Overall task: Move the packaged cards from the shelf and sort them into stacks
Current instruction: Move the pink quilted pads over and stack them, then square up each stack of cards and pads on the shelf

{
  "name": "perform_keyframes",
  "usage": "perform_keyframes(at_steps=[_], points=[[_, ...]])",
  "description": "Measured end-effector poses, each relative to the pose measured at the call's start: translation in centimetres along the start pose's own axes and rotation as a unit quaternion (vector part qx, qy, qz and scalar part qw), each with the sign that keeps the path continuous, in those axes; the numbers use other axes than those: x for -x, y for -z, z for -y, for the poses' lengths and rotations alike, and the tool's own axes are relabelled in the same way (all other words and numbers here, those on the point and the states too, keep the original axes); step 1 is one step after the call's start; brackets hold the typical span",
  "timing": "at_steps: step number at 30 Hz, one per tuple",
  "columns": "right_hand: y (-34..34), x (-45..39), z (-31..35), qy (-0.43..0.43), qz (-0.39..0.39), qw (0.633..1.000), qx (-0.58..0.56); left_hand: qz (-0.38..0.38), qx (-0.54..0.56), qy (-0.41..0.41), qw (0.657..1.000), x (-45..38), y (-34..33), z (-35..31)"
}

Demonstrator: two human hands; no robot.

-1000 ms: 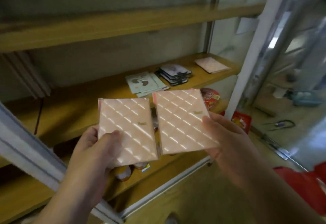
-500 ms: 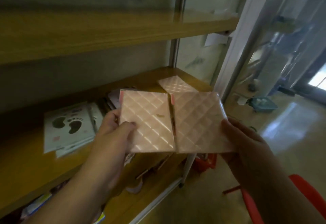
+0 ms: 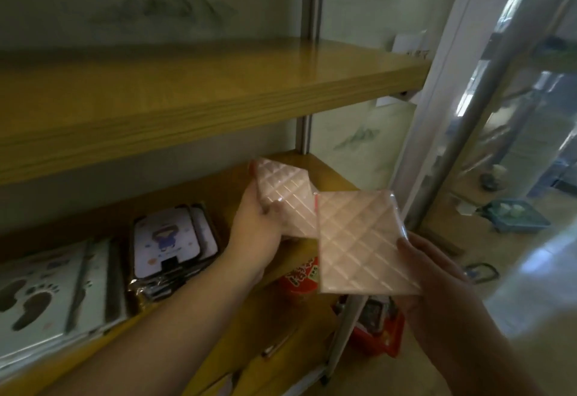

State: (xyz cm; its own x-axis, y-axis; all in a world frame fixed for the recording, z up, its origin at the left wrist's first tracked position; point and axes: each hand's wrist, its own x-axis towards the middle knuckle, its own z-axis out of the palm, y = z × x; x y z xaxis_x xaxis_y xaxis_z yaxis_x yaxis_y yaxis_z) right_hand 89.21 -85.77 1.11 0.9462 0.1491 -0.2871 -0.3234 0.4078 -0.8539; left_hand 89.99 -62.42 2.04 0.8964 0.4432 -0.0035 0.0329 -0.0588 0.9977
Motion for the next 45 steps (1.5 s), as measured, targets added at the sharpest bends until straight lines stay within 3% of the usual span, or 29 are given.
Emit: perform_keyframes(at_steps=[4,8,12,16,21,26,33,41,45], points=[[0.8,-4.0,1.7,-0.024,0.001,1.000,-0.003,-0.038,-0.124,-0.002,0.992,-3.3,-2.7,0.6],[1.9,-6.7,2.9,-0.035,0.042,0.998,0.027,-0.070,-0.315,0.047,0.945,-4.2,-3.9,2.1],[1.6,-9.5,3.5,-0.019,0.085,0.990,0.110,-0.124,-0.323,0.008,0.938,-2.8,-4.1,2.8],[0.1,-12.6,3.6,0.012,0.120,0.978,0.170,-0.117,-0.299,-0.055,0.945,-0.4,-3.3,3.2],[-3.9,-16.4,2.1,0.038,0.172,0.945,0.277,-0.145,-0.343,-0.074,0.925,2.6,-2.6,4.0],[-7.2,-18.4,0.4,0.132,0.184,0.882,0.413,-0.161,-0.328,-0.077,0.928,4.9,-2.3,3.9],[-6.5,-17.0,-0.6,0.278,0.131,0.739,0.600,-0.193,-0.389,-0.091,0.896,7.6,0.5,3.7],[-11.2,-7.6,-2.3,0.402,0.259,0.631,0.610,-0.267,-0.427,-0.086,0.860,11.3,8.9,3.8],[-14.6,-2.8,-5.5,0.415,0.327,0.611,0.589,-0.327,-0.430,-0.072,0.838,13.1,15.1,4.0]])
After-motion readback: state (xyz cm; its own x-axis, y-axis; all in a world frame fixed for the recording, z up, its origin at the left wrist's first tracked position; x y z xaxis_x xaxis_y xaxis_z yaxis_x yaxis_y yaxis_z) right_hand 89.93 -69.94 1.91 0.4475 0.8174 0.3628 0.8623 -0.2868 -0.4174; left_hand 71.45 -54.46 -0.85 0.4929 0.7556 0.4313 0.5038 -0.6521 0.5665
